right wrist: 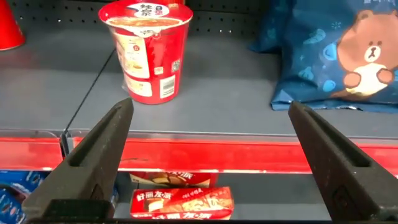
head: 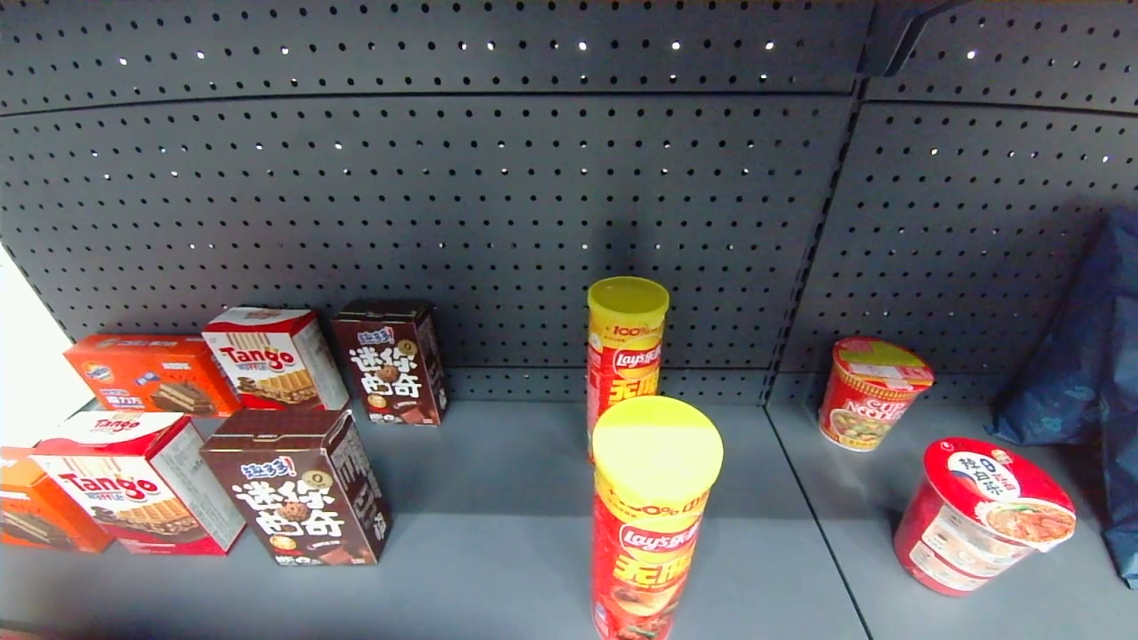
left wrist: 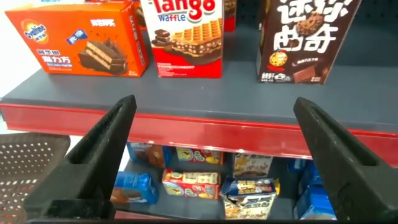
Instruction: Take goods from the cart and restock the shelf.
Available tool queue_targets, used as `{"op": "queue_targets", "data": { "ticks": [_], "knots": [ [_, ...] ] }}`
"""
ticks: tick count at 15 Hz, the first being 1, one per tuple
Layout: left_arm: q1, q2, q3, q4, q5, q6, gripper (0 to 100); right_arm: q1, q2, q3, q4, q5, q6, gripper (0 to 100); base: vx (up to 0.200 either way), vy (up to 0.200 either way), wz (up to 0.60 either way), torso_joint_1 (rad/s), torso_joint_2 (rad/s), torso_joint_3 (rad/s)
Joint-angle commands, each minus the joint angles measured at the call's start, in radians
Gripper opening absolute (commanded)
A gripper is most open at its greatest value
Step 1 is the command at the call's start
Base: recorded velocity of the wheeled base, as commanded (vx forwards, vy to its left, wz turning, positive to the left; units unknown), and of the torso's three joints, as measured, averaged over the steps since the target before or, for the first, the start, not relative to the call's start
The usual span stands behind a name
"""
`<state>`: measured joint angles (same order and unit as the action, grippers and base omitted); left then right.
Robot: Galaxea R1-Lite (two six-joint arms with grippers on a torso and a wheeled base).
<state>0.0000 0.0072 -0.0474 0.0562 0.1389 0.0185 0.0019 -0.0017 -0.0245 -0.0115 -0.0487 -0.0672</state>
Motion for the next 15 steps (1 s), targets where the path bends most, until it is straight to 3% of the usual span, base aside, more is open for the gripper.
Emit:
{"op": "queue_targets", "data": {
  "ticks": [1,7,10,13,15],
  "knots": [
    [0.0,0.004,-0.002,0.001,0.001,-0.003,100,0.0,0.002,0.001,-0.001,0.0,0.0,100,0.0,0.0,0.0,0.0,0.0,0.0],
    [0.002,0.0,0.014,-0.03,-0.001,0.003,100,0.0,0.002,0.0,-0.001,0.0,0.007,100,0.0,0.0,0.0,0.0,0.0,0.0],
    [0.002,0.0,0.018,-0.035,-0.067,0.026,100,0.0,0.002,0.0,-0.001,-0.002,0.012,100,0.0,0.0,0.0,0.0,0.0,0.0],
    [0.002,0.0,0.028,-0.038,-0.134,0.035,100,0.0,0.002,0.024,-0.054,0.107,0.02,100,0.0,0.0,0.0,0.0,0.0,0.0],
    [0.002,0.0,0.047,-0.055,-0.137,0.035,100,0.0,0.002,0.024,0.007,0.09,0.038,100,0.0,0.0,0.0,0.0,0.0,0.0]
  ]
}}
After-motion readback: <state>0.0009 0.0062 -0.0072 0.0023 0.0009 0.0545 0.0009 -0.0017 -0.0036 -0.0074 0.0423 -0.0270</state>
